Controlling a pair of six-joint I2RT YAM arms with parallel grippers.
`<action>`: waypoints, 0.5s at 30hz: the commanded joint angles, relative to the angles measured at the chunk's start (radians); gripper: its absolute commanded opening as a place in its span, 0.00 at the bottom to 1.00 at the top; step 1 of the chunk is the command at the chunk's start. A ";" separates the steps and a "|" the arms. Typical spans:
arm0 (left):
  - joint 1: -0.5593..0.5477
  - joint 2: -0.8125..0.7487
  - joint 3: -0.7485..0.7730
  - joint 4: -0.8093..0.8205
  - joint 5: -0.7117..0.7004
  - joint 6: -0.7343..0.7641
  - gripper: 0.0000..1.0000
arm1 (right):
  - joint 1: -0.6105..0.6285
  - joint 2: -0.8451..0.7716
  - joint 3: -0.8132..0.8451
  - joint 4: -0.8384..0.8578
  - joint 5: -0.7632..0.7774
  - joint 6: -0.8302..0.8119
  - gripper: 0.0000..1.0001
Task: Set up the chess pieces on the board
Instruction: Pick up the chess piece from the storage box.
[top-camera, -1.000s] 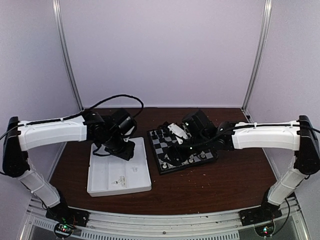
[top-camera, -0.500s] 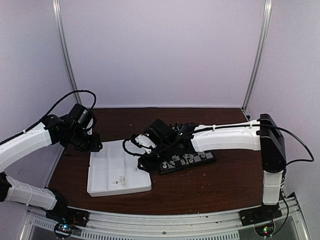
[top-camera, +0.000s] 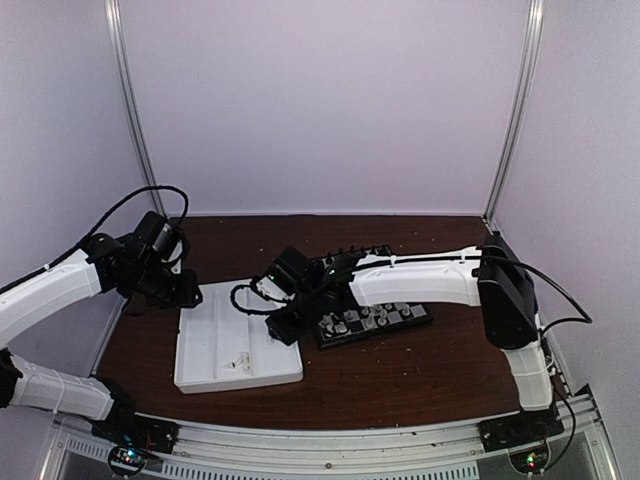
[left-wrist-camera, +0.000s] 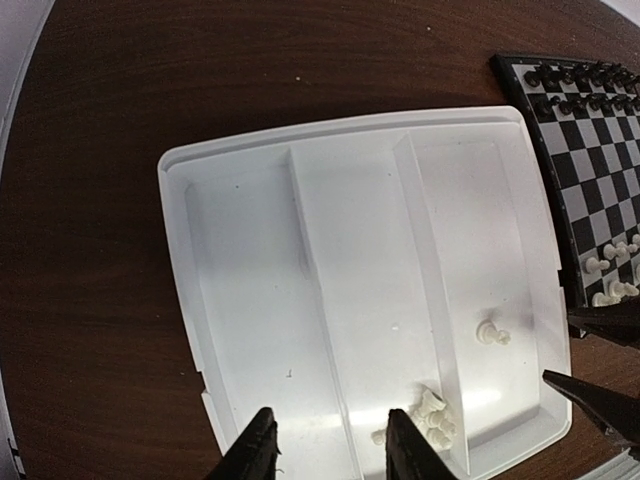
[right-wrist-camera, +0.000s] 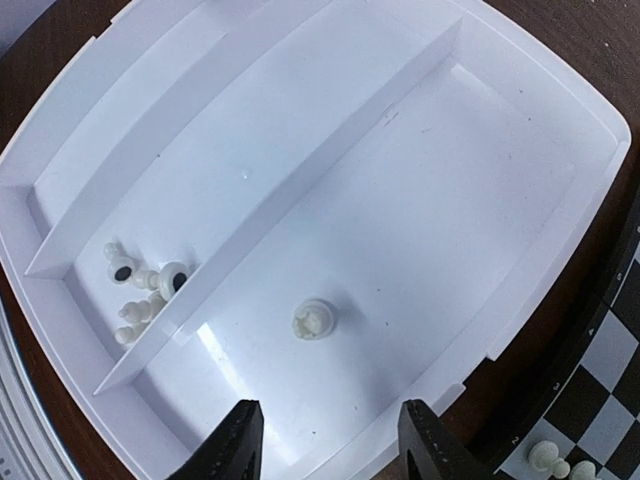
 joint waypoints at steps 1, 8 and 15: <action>0.008 0.000 -0.006 0.021 0.020 0.011 0.38 | 0.003 0.052 0.068 -0.018 0.043 -0.016 0.48; 0.008 0.013 0.004 0.024 0.035 0.017 0.38 | 0.003 0.098 0.106 -0.009 0.031 -0.030 0.47; 0.008 0.024 0.015 0.018 0.035 0.021 0.38 | 0.003 0.129 0.125 0.009 -0.023 -0.034 0.43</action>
